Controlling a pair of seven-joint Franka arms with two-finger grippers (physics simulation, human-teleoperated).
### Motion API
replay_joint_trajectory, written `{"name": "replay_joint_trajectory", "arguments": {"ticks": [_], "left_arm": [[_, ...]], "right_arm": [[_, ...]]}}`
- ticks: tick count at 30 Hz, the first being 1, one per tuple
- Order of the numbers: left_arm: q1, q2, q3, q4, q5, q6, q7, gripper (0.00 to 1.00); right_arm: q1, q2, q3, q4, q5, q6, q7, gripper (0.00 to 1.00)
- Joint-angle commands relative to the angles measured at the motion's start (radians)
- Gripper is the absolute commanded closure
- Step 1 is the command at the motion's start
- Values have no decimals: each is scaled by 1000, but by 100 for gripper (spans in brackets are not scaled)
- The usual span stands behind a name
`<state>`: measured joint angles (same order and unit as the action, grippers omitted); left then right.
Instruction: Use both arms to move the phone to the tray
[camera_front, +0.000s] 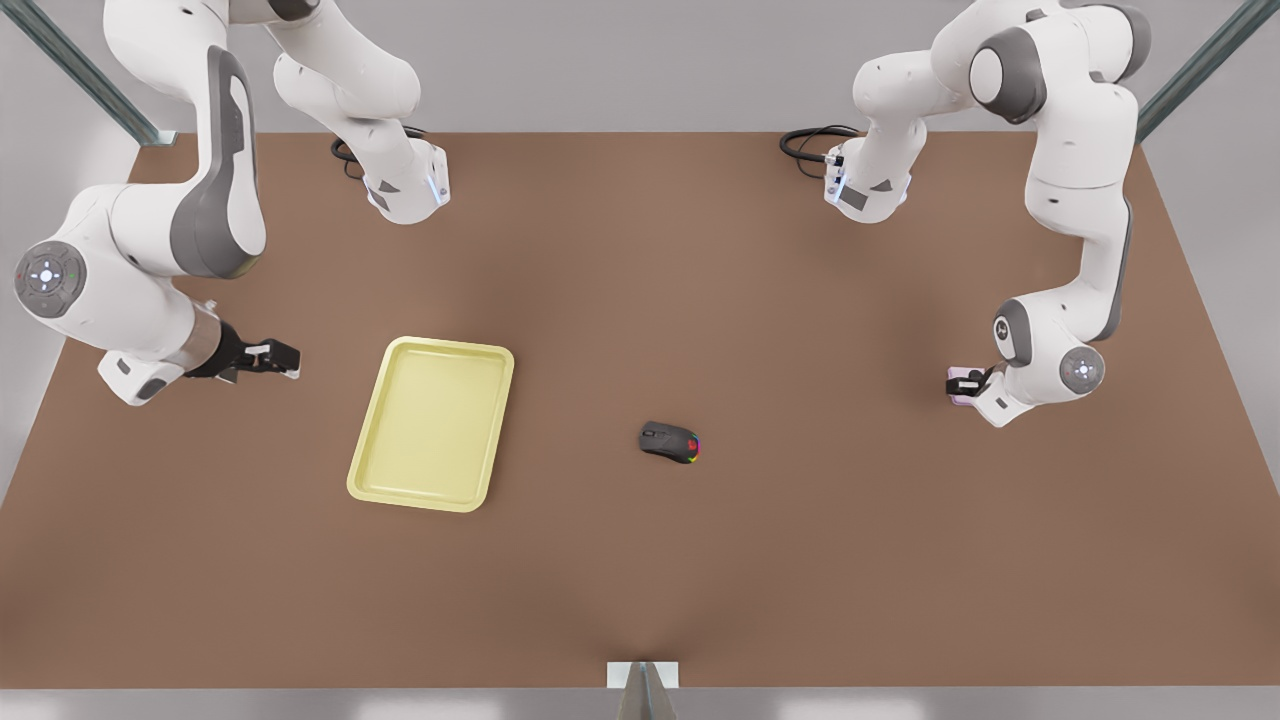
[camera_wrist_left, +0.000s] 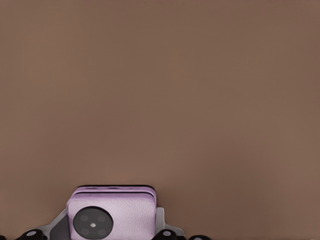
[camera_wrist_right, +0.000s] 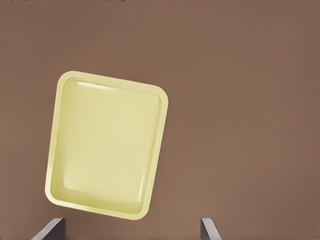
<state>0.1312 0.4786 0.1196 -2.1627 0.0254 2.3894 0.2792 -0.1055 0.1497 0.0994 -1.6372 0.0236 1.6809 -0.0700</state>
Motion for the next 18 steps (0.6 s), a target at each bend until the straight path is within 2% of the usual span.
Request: {"name": "replay_joint_trajectory", "arguments": {"ticks": [1, 6, 8, 13, 15, 16, 17, 18], "left_arm": [[1, 3, 0, 1, -1, 1, -29, 19], [1, 5, 0, 6, -1, -1, -29, 19], [-1, 3, 0, 6, 1, -1, -51, 26], [-44, -35, -8, 4, 1, -30, -170, 25], [-159, -69, -12, 7, -2, -76, -343, 25], [-231, -75, -60, 27, -2, -85, -532, 25], [-266, -57, -124, 104, -2, -160, -710, 25], [-317, -41, -135, 161, -4, -202, -807, 25]], "right_arm": [[1, -1, 0, -1, -1, 5, 6, 0], [0, -5, 0, -1, 1, -6, 6, 0], [0, -4, 0, -1, 1, -4, 6, 0], [-5, -2, 0, -6, 1, 2, 6, 0], [-6, -2, 0, -6, 1, 2, 6, 0], [-8, -2, 0, -6, 1, 0, 6, 0], [-8, -2, 0, -6, 1, 0, 6, 0], [-8, -2, 0, -6, 1, 2, 6, 0]]}}
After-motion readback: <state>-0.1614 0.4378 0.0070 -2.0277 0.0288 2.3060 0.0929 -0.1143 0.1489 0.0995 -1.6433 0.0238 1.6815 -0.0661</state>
